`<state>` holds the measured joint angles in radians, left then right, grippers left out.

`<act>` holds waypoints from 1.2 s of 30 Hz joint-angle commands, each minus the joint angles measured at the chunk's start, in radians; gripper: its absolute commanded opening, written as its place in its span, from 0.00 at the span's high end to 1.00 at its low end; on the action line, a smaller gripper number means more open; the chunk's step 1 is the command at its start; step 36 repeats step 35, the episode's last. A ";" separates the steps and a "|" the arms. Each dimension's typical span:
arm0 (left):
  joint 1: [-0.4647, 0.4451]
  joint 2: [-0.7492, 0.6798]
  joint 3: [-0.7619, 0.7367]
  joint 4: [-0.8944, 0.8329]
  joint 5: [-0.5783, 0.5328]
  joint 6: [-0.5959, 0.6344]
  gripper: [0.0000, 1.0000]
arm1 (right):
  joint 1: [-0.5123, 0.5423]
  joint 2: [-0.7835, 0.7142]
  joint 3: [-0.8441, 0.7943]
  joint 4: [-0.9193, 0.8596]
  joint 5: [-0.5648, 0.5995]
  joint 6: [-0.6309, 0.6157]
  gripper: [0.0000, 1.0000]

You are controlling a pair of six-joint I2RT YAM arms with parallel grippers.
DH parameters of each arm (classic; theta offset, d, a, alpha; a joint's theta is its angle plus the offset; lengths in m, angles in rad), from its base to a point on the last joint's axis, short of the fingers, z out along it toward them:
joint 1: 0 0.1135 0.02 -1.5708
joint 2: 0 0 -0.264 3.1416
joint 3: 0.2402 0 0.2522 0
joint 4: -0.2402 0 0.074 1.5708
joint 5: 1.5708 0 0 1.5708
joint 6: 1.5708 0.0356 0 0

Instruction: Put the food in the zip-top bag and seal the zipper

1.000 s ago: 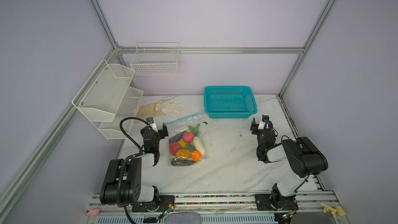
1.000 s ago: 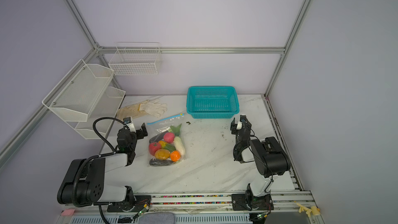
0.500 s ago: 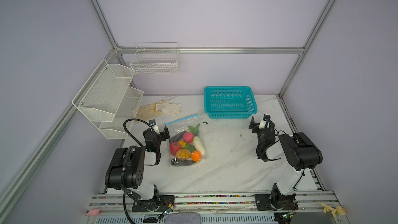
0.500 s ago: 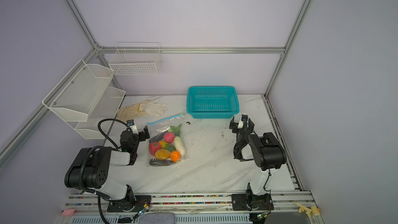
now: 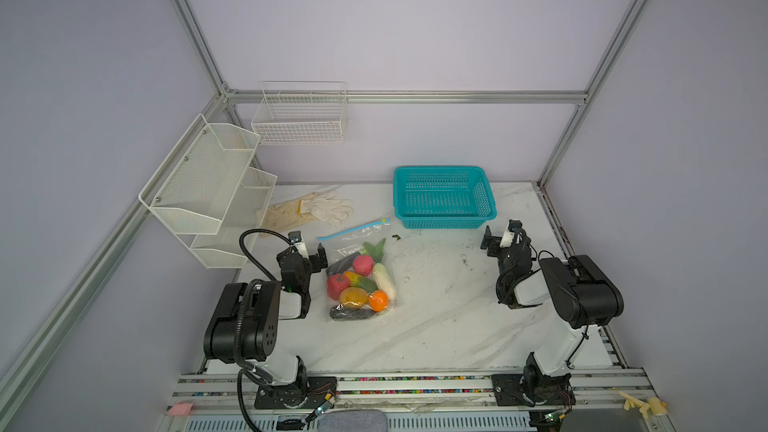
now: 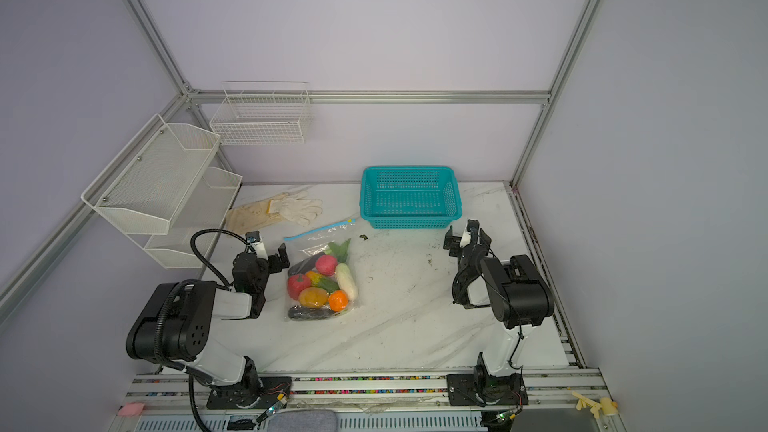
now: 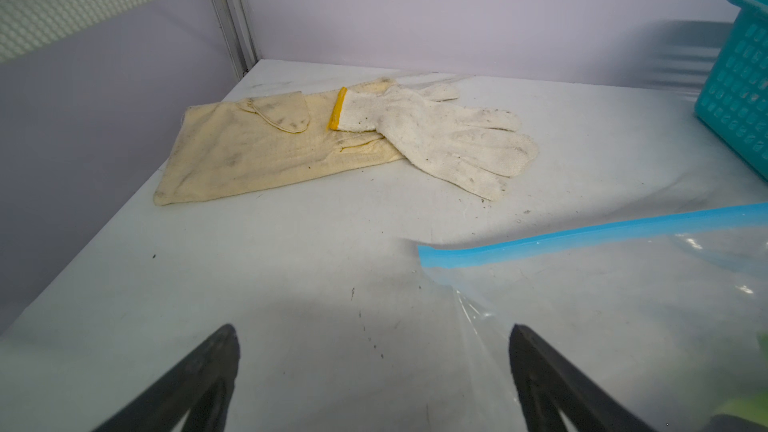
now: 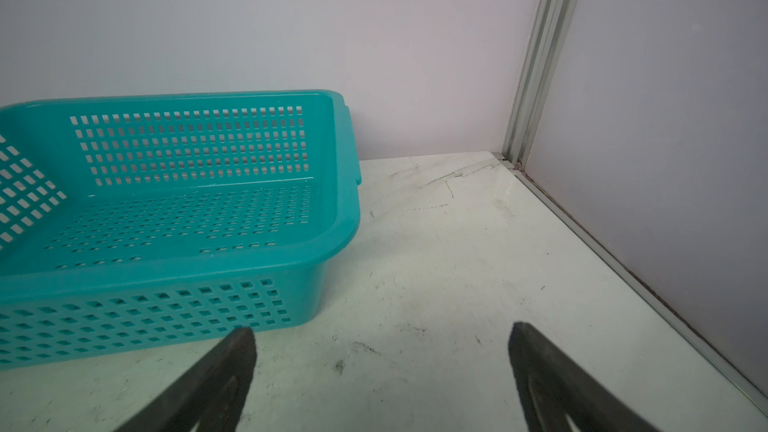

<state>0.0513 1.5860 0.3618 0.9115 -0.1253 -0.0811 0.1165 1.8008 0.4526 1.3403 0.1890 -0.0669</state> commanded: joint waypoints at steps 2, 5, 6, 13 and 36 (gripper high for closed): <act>0.004 -0.001 0.014 0.052 0.008 0.032 0.00 | -0.044 -0.011 0.027 -0.012 -0.160 0.022 0.03; 0.004 -0.001 0.017 0.050 0.009 0.033 0.00 | -0.053 -0.012 0.026 -0.015 -0.195 0.016 0.03; 0.004 -0.003 0.017 0.049 0.009 0.033 0.00 | -0.054 -0.012 0.027 -0.015 -0.198 0.017 0.03; 0.005 -0.002 0.016 0.048 0.009 0.033 0.00 | -0.057 -0.011 0.027 -0.015 -0.203 0.018 0.03; 0.000 -0.014 0.007 0.053 0.006 0.035 0.00 | -0.057 -0.009 0.040 -0.037 -0.203 0.001 0.03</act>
